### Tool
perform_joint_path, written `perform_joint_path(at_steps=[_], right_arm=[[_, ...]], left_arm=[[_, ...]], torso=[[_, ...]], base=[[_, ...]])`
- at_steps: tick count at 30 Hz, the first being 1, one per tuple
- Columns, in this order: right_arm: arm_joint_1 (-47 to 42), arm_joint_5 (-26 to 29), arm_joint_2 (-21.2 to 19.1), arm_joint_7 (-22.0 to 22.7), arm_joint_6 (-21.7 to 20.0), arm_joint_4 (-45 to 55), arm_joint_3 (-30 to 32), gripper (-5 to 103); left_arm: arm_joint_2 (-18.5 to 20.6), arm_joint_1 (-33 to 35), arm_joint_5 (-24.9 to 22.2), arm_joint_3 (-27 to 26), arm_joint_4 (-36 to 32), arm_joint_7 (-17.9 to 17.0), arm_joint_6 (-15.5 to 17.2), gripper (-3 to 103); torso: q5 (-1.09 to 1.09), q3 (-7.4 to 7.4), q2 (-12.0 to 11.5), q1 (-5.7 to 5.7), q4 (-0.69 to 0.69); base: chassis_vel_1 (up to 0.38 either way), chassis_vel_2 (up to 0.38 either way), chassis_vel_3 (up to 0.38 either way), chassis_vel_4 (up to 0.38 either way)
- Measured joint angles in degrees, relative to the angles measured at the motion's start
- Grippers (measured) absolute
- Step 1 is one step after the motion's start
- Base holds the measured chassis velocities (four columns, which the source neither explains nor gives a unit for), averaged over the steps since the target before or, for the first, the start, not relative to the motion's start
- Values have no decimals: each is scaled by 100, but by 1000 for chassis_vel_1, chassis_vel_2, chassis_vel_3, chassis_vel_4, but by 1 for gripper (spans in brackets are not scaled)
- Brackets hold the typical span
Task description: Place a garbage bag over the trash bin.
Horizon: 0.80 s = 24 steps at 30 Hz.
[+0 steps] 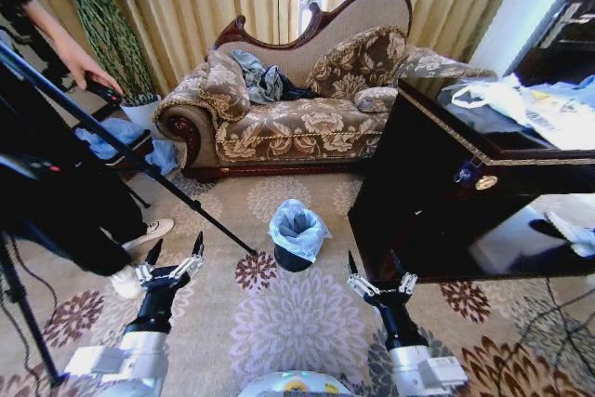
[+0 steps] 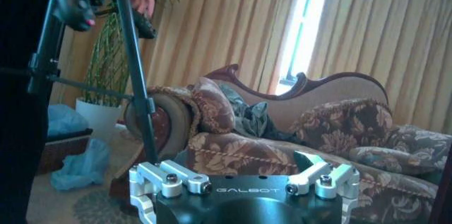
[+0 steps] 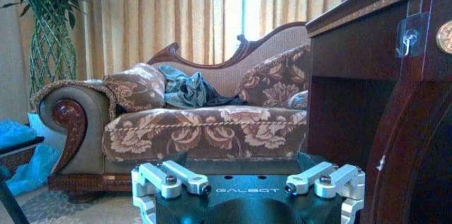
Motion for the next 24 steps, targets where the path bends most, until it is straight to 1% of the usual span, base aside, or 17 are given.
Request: perform_joint_path(at_steps=[24], right_arm=[[2,3,-3,5,-2,-2,0,100]], left_arm=[[1,-1,-1,-1,0,-2,0,100]], torso=[[0,0,0,0,0]], base=[[0,0,0,0]])
